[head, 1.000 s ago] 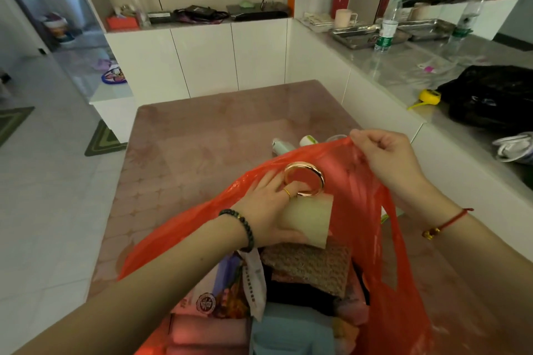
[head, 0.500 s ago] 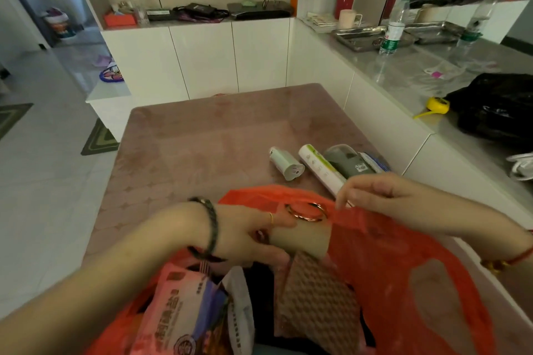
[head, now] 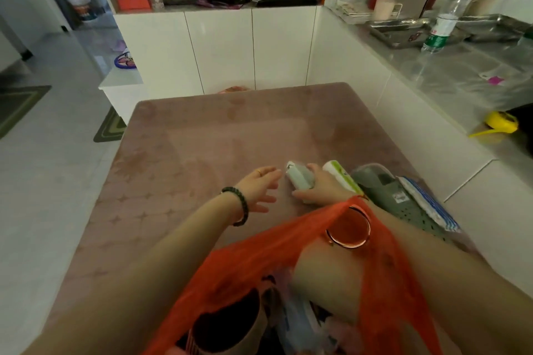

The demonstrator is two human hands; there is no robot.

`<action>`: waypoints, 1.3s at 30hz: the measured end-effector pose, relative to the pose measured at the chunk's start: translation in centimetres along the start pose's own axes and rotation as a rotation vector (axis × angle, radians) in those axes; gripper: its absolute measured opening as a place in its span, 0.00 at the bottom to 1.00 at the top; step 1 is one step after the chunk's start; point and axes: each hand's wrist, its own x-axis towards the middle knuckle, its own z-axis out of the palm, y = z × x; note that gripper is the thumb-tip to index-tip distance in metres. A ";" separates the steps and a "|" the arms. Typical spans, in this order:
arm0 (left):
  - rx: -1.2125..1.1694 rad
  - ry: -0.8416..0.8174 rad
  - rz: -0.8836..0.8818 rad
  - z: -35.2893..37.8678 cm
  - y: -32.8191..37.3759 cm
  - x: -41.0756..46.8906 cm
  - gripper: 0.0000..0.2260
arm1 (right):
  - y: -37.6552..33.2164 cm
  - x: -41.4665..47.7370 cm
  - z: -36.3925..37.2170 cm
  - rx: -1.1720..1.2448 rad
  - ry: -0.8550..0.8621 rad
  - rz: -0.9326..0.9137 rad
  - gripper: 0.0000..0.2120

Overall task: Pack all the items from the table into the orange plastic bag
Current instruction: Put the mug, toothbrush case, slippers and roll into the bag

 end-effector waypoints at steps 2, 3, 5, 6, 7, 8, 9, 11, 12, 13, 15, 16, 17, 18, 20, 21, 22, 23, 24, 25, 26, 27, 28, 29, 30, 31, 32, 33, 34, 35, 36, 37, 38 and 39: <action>-0.023 -0.011 -0.021 -0.1 -0.7 0.8 0.22 | 0.8 1.6 1.6 -0.124 0.044 0.017 0.38; -0.034 -0.014 -0.031 -0.2 -1.0 1.1 0.22 | 1.3 2.1 2.2 -0.188 0.083 0.021 0.38; -0.064 -0.017 -0.045 -0.6 -1.4 1.3 0.22 | 2.0 2.7 2.9 -0.250 0.153 0.006 0.36; -0.088 -0.021 -0.049 -0.9 -1.5 1.2 0.22 | 2.3 2.8 3.0 -0.236 0.172 -0.012 0.34; -0.113 -0.025 -0.050 -1.1 -1.6 1.1 0.22 | 2.4 2.8 2.8 -0.188 0.178 -0.035 0.32; -0.135 -0.027 -0.049 -1.3 -1.6 0.9 0.22 | 2.3 2.5 2.4 -0.112 0.173 -0.060 0.29; -0.157 -0.024 -0.045 -1.5 -1.6 0.7 0.23 | 2.0 2.2 1.9 -0.014 0.161 -0.080 0.27; -0.201 -0.004 -0.028 -1.7 -1.2 -0.2 0.25 | 0.7 1.1 0.4 0.228 0.122 -0.106 0.26; -0.227 0.004 -0.010 -1.7 -0.8 -1.0 0.26 | -0.1 0.1 -0.7 0.334 0.099 -0.127 0.26; -0.252 0.007 0.022 -1.6 -0.2 -1.9 0.27 | -1.2 -1.0 -1.9 0.415 0.079 -0.158 0.25; -0.280 -0.006 0.118 -1.3 1.4 -4.4 0.29 | -3.6 -4.3 -5.0 0.501 0.039 -0.229 0.22; -0.294 -0.021 0.175 -1.1 2.2 -5.9 0.29 | -5.0 -6.3 -6.6 0.511 0.024 -0.269 0.21; -0.313 -0.038 0.235 -1.0 2.8 -7.5 0.29 | -6.3 -8.6 -7.9 0.516 0.005 -0.313 0.21; -0.331 -0.058 0.297 -1.0 3.4 -9.3 0.29 | -7.4 -11.0 -9.1 0.527 -0.020 -0.358 0.22; -0.346 -0.101 0.421 -1.0 3.9 -12.9 0.27 | -9.1 -15.9 -10.2 0.540 -0.067 -0.421 0.24; -0.343 -0.118 0.475 -1.0 3.7 -14.8 0.26 | -9.8 -18.4 -10.1 0.517 -0.077 -0.445 0.23; -0.332 -0.126 0.521 -1.1 3.2 -16.5 0.24 | -10.3 -20.7 -9.7 0.471 -0.070 -0.474 0.20; -0.319 -0.129 0.551 -1.2 2.4 -18.0 0.22 | -10.8 -22.9 -9.0 0.427 -0.057 -0.503 0.18; -0.309 -0.134 0.559 -1.2 1.4 -19.4 0.21 | -11.0 -24.7 -8.2 0.409 -0.052 -0.516 0.17; -0.299 -0.139 0.552 -1.1 0.2 -20.6 0.20 | -11.1 -26.3 -7.1 0.409 -0.059 -0.508 0.17; -0.288 -0.142 0.544 -1.0 -1.3 -21.5 0.19 | -11.0 -27.6 -5.9 0.409 -0.069 -0.487 0.18; -0.274 -0.144 0.542 -0.9 -2.9 -22.4 0.18 | -10.7 -28.5 -4.5 0.406 -0.080 -0.467 0.18; -0.256 -0.142 0.537 -0.8 -4.4 -23.2 0.17 | -10.1 -29.3 -3.0 0.411 -0.096 -0.445 0.16; -0.225 -0.132 0.532 -0.8 -5.9 -23.8 0.16 | -9.6 -29.9 -1.4 0.432 -0.120 -0.412 0.16; -0.181 -0.126 0.530 -0.9 -7.4 -24.5 0.17 | -9.2 -30.5 0.0 0.483 -0.151 -0.359 0.16; -0.122 -0.123 0.528 -1.0 -8.8 -25.2 0.20 | -8.9 -31.2 1.3 0.553 -0.184 -0.296 0.18; -0.050 -0.121 0.529 -1.2 -10.1 -25.9 0.23 | -8.6 -31.8 2.4 0.616 -0.215 -0.240 0.20; 0.035 -0.114 0.528 -1.6 -11.5 -26.5 0.28 | -8.5 -32.4 3.3 0.653 -0.241 -0.207 0.21; 0.125 -0.098 0.520 -2.1 -12.8 -27.4 0.32 | -8.3 -32.9 4.0 0.660 -0.258 -0.197 0.21; 0.241 -0.081 0.527 -2.8 -13.9 -28.4 0.35 | -8.2 -33.4 4.6 0.663 -0.273 -0.199 0.21; 0.414 -0.064 0.592 -3.4 -15.1 -29.6 0.34 | -8.2 -33.9 5.0 0.672 -0.283 -0.203 0.22; 0.628 -0.064 0.710 -4.1 -16.1 -30.7 0.30 | -8.2 -34.4 5.5 0.694 -0.290 -0.203 0.22; 0.857 -0.090 0.830 -4.8 -16.9 -31.6 0.27 | -8.3 -34.8 6.0 0.715 -0.296 -0.199 0.21; 1.100 -0.116 0.889 -5.4 -17.7 -32.3 0.24 | -8.5 -35.2 6.6 0.722 -0.308 -0.196 0.21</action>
